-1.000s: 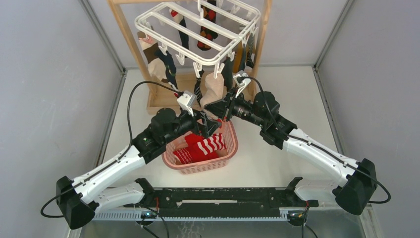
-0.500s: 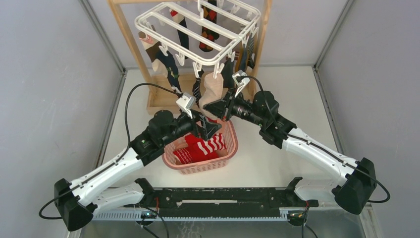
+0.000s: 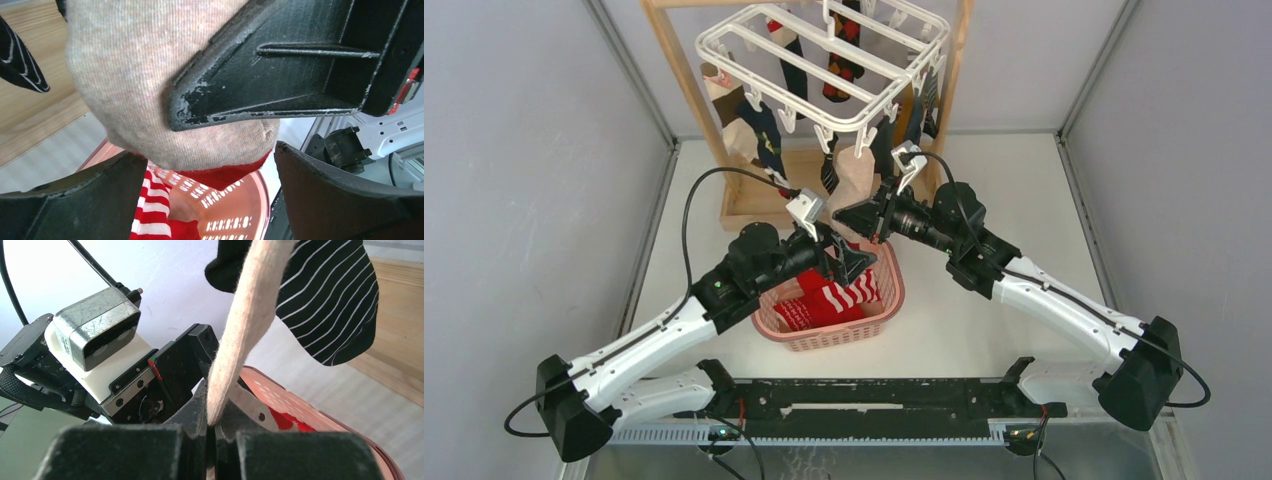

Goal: Remove the socks clipped to the hanger
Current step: Remove the sock from the hanger.

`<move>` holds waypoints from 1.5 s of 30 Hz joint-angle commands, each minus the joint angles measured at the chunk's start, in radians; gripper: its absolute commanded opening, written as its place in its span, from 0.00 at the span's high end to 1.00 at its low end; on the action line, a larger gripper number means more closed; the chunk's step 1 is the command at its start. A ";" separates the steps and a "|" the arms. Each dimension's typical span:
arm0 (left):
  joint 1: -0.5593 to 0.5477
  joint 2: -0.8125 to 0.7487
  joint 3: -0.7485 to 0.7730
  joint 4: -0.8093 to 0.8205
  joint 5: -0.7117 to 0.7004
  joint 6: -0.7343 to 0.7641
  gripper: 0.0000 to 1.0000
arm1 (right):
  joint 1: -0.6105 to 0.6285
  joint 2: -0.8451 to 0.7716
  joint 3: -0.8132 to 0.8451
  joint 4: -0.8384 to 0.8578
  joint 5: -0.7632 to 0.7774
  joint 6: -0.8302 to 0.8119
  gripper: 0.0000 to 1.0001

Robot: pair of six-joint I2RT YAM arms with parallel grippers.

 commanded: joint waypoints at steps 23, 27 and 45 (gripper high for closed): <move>-0.006 0.008 -0.006 0.031 -0.060 0.040 0.72 | 0.016 -0.012 0.048 0.015 -0.022 0.015 1.00; -0.007 0.003 -0.004 0.023 -0.063 0.039 0.97 | 0.015 -0.010 0.048 0.015 -0.021 0.015 1.00; -0.007 -0.069 0.014 -0.091 -0.103 0.028 1.00 | 0.008 -0.012 0.048 -0.098 0.082 -0.041 0.58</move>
